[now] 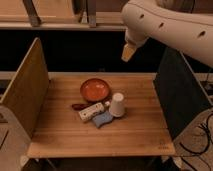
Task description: Drag the ceramic bowl in a circle
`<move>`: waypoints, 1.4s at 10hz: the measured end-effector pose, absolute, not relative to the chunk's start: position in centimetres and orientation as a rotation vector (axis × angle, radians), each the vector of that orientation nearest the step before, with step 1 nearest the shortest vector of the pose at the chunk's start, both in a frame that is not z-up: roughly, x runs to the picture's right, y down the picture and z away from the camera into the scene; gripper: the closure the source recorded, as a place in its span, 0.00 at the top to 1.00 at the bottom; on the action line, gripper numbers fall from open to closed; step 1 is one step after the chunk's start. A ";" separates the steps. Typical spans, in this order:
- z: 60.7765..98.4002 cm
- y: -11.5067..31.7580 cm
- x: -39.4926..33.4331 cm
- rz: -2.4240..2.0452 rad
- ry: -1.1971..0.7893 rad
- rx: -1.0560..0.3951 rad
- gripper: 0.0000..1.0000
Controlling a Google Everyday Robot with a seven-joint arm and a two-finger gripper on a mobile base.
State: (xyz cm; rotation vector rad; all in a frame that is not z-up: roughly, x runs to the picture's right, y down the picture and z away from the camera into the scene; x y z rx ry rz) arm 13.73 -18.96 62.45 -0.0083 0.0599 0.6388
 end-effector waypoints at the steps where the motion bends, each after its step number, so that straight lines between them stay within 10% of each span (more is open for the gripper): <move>1: 63.4 -18.7 14.8 0.733 0.063 -0.002 0.80; 14: 72.2 -11.8 4.3 0.733 -0.006 -0.284 0.80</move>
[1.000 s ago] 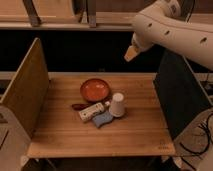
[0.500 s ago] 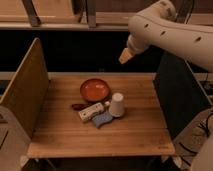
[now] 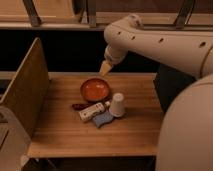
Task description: Drag the ceramic bowl in a circle
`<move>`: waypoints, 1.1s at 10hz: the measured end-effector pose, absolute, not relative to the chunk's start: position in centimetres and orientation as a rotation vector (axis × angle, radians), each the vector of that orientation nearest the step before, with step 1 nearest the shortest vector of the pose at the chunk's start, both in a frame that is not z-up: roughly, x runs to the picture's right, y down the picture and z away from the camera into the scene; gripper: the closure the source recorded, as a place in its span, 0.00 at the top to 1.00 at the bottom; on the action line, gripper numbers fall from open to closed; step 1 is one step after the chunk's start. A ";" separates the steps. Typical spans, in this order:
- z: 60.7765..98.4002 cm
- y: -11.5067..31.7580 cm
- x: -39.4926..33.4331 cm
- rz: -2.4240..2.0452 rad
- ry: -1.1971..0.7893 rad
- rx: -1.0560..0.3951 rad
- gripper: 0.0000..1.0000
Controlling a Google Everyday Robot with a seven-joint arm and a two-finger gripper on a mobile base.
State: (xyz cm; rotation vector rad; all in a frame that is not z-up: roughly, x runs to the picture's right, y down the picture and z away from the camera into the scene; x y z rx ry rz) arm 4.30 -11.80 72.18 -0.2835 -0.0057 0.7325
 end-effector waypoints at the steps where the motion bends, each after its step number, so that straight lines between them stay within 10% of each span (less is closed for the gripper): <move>1: 74.9 -11.3 6.4 0.767 0.039 -0.313 0.80; 11: 81.1 -9.8 7.8 0.815 0.067 -0.415 0.80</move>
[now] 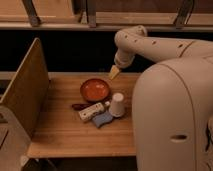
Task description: Drag the ceramic bowl in a circle
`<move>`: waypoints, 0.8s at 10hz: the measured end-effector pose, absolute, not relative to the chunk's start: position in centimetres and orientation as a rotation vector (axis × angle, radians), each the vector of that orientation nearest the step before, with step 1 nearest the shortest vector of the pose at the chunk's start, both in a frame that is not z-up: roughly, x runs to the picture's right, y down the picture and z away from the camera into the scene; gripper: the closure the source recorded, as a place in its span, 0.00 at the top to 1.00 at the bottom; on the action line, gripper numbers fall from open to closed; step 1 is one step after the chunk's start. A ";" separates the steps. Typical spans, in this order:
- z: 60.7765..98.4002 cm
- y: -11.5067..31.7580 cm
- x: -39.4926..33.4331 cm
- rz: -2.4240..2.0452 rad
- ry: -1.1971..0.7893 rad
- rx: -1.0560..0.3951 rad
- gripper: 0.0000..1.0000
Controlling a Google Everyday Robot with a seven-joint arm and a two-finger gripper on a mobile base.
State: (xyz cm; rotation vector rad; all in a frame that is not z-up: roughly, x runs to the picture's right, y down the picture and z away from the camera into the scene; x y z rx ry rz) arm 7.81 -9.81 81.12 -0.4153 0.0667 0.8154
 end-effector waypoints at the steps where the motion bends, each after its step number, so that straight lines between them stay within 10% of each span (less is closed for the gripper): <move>1: 82.9 -9.4 6.4 0.807 0.055 -0.448 0.80; 8: 92.9 -4.3 3.6 0.792 0.134 -0.609 0.80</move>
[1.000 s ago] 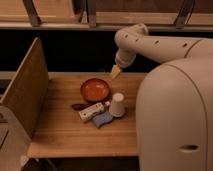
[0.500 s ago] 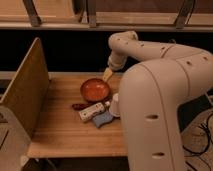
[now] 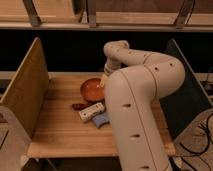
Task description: Drag the ceramic bowl in a circle
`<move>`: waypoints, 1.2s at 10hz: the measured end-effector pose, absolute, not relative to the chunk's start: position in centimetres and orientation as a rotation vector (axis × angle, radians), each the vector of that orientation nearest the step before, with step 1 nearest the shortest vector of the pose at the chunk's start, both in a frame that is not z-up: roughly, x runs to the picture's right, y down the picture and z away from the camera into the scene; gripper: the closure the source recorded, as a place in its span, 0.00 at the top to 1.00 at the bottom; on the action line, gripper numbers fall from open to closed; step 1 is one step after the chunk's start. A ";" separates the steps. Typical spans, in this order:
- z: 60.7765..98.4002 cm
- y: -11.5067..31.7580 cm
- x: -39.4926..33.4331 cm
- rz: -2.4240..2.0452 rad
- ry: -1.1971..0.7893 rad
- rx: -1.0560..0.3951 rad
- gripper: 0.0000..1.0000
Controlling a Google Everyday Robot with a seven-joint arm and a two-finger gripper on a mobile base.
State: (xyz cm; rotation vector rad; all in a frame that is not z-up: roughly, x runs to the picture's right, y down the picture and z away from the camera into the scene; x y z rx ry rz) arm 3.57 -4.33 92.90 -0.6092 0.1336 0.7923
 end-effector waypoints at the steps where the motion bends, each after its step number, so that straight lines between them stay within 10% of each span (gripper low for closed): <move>1: 93.5 -3.9 4.0 0.792 0.152 -0.621 0.80; 12: 97.5 -0.8 -3.0 0.692 0.134 -0.712 0.80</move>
